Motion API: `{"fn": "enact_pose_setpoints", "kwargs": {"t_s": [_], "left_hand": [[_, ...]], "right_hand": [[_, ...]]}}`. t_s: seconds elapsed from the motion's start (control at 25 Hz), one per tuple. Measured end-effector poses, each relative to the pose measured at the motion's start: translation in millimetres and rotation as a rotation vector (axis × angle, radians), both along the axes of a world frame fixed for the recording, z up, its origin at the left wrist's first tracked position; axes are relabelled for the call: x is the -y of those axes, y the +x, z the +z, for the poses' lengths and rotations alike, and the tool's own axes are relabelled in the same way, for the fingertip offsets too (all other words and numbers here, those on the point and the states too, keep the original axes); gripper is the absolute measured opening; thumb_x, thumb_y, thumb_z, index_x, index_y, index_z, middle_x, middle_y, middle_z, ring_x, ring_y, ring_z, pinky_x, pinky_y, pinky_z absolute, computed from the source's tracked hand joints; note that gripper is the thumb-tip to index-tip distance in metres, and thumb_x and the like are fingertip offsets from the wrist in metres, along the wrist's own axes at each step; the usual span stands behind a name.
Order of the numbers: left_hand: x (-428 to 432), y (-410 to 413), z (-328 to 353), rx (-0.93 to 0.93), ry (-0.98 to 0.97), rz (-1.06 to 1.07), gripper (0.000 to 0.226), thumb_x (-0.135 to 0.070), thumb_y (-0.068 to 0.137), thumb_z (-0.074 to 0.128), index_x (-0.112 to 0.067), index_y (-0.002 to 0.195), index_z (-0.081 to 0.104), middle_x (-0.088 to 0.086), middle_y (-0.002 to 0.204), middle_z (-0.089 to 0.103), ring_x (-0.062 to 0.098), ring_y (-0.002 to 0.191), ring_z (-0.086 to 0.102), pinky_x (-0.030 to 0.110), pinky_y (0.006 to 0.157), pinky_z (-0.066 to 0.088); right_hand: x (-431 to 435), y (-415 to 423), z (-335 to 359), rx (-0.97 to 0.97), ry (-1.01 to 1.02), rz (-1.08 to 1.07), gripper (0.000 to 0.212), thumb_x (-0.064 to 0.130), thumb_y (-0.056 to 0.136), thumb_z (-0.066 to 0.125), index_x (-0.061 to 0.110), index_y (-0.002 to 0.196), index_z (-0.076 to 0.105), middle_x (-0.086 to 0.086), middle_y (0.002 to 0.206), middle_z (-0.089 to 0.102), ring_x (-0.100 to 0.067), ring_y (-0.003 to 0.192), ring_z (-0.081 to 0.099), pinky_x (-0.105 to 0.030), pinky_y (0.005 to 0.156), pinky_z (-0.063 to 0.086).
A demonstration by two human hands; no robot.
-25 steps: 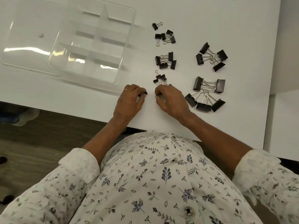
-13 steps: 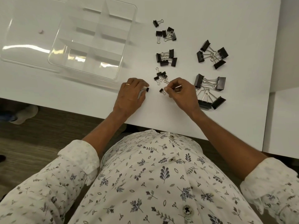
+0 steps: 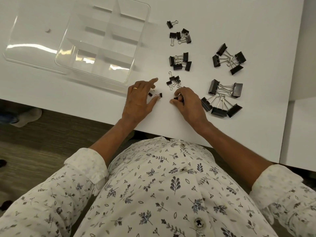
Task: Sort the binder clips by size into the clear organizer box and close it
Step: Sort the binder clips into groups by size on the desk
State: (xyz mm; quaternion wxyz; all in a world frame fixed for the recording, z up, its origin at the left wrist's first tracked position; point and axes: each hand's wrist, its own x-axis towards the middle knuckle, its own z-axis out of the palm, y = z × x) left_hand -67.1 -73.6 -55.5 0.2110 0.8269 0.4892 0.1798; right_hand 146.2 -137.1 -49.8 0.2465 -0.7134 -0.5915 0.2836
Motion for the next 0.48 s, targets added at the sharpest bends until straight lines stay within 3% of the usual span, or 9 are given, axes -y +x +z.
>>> {"fn": "enact_pose_setpoints", "kwargs": {"t_s": [0.12,0.28,0.48], "left_hand": [[2.1,-4.8,-3.6,0.02,-0.019,0.092,0.051,-0.041,0.096,0.068,-0.022,0.142,0.054,-0.002,0.128,0.061,0.017,0.122,0.052,0.027,0.101,0.035],[4.7,-3.9,-6.4,0.106,-0.092,0.136,0.043,-0.03,0.097,0.07,-0.02,0.137,0.059,-0.003,0.113,0.07,0.018,0.113,0.056,0.037,0.099,0.048],[9.2,0.8,-1.1,0.226,-0.154,0.156,0.04,-0.018,0.098,0.068,-0.017,0.137,0.058,-0.001,0.11,0.066,0.012,0.105,0.056,0.025,0.094,0.049]], "right_hand": [[1.4,1.8,-2.2,-0.012,-0.008,-0.01,0.019,0.026,0.092,0.076,0.015,0.096,0.062,0.008,0.09,0.054,-0.001,0.076,0.047,-0.004,0.071,0.037],[-1.6,-0.7,0.2,-0.022,-0.078,-0.019,0.02,0.027,0.093,0.075,0.017,0.09,0.058,0.003,0.089,0.057,-0.003,0.075,0.048,-0.009,0.067,0.038],[-0.1,-2.5,6.6,-0.025,-0.073,0.014,0.026,0.028,0.094,0.074,0.011,0.099,0.055,0.003,0.096,0.052,-0.008,0.077,0.046,-0.013,0.066,0.036]]}}
